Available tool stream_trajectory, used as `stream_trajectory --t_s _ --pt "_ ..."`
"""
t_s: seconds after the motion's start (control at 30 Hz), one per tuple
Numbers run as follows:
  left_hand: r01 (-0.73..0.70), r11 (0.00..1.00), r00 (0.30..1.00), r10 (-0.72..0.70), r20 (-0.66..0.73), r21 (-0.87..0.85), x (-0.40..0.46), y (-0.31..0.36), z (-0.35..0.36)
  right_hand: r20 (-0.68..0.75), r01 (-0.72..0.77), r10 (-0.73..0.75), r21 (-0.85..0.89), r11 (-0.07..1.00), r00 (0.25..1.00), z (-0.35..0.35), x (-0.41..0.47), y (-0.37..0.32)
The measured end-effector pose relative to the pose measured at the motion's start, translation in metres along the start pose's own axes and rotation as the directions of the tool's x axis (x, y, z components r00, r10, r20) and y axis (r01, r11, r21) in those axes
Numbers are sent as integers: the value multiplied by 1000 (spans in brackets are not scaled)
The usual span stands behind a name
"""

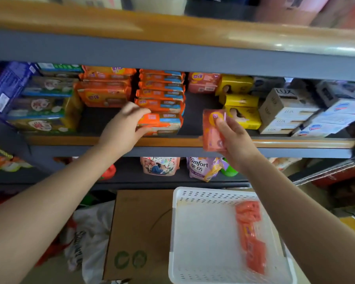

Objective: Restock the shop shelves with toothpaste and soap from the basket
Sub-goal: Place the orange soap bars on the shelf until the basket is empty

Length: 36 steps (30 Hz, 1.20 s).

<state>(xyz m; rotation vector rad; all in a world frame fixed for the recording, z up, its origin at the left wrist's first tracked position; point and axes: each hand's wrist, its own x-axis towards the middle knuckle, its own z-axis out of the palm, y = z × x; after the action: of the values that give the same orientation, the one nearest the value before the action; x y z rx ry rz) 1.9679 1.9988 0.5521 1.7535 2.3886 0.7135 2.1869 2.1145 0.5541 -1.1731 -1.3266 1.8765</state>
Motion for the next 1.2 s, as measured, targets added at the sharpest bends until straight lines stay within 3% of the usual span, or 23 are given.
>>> stream_trajectory --t_s 0.13,0.2,0.23,0.3,0.37,0.47,0.6,0.7,0.77,0.9,0.97,1.0,1.1,1.2 --pt "-9 988 990 30 -136 153 3 -9 16 -98 133 -173 -327 936 980 11 32 -22" --pt "-19 965 977 74 -198 263 3 -12 25 -57 153 -186 -362 920 981 16 49 -33" --pt "-31 958 971 97 -217 287 3 -12 29 -16 190 -222 -460 867 975 19 57 -36" --pt "-82 949 955 163 -247 305 3 -15 36 113 263 -297 -803 534 948 24 76 -36" --pt "-137 926 934 239 -266 351 5 -18 38 186 252 -325 -952 173 927 26 94 -32" --pt "-214 879 914 334 -229 427 7 -19 37 202 214 -360 -977 -7 911 24 114 -27" --pt "-250 874 906 363 -218 417 10 -8 40 164 166 -402 -986 -29 901 16 131 -26" --pt "-202 880 915 326 -237 430 12 -6 45 215 113 -503 -968 -226 837 12 138 -26" --pt "-184 888 919 307 -247 420 11 -4 47 219 58 -558 -955 -291 800 13 139 -25" --pt "-239 895 888 358 -288 376 -1 9 46 118 67 -551 -991 -112 826 17 140 -20" --pt "-278 896 874 386 -295 347 -12 18 47 132 99 -540 -991 -91 831 11 134 -20" --pt "-287 897 876 387 -287 336 -18 24 49 172 127 -557 -985 -119 813 5 128 -21" --pt "-334 898 892 400 -211 287 -35 41 60 359 233 -657 -933 -274 663 -20 94 -25" --pt "-395 895 910 412 -47 209 -53 60 79 432 362 -700 -896 -258 569 -63 40 -15"
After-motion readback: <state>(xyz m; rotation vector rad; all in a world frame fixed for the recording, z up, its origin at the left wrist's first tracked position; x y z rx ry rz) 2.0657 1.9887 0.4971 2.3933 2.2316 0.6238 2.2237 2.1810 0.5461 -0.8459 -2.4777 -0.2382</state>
